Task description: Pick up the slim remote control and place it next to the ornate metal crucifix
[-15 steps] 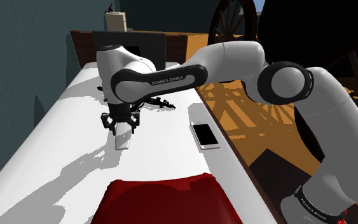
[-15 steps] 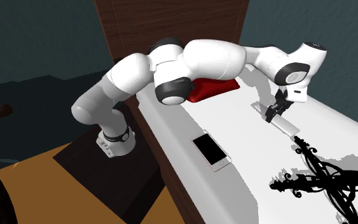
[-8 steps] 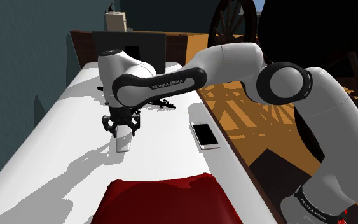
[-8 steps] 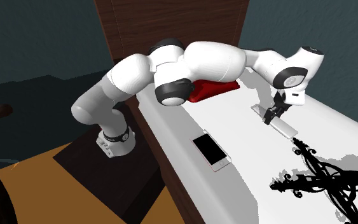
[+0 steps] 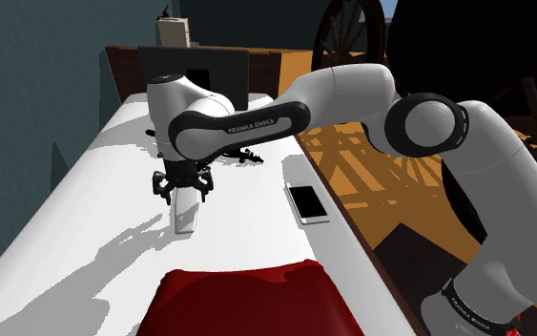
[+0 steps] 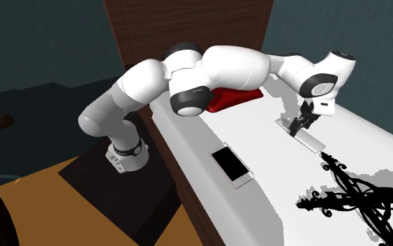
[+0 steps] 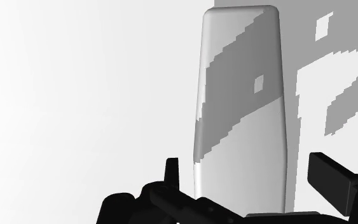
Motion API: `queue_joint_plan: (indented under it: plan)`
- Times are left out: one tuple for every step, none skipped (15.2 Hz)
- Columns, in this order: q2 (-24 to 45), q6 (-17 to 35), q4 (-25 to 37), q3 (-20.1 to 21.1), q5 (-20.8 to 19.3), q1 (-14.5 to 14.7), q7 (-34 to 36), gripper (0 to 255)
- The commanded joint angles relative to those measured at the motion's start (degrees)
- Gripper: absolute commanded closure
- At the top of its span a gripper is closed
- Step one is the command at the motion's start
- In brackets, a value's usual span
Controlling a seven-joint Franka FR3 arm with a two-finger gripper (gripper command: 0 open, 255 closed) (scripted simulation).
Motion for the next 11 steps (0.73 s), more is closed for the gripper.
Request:
queue_joint_plan:
  plan:
    - [-0.52,-1.5,1.11,0.21,0.3,0.19,-0.28,0]
    - [-0.97,-3.06,2.37,0.39,0.58,0.44,-0.56,0]
    - [-1.33,-4.69,3.81,0.53,0.83,0.77,-0.87,0]
    - [-1.54,-6.04,5.1,0.62,1.0,1.09,-1.12,0]
    - [-1.54,-6.04,5.1,0.61,1.0,1.09,-1.12,0]
    - [-1.55,-6.03,5.08,0.62,1.0,1.09,-1.12,0]
    - [-1.55,-6.04,5.09,0.62,1.0,1.09,-1.12,0]
    - [-1.55,-6.04,5.1,0.62,1.0,1.09,-1.12,0]
    - [-1.54,-6.04,5.1,0.62,1.0,1.09,-1.12,0]
    - [-1.54,-6.04,5.1,0.62,1.0,1.09,-1.12,0]
    - [-1.54,-6.04,5.1,0.61,1.0,1.09,-1.12,0]
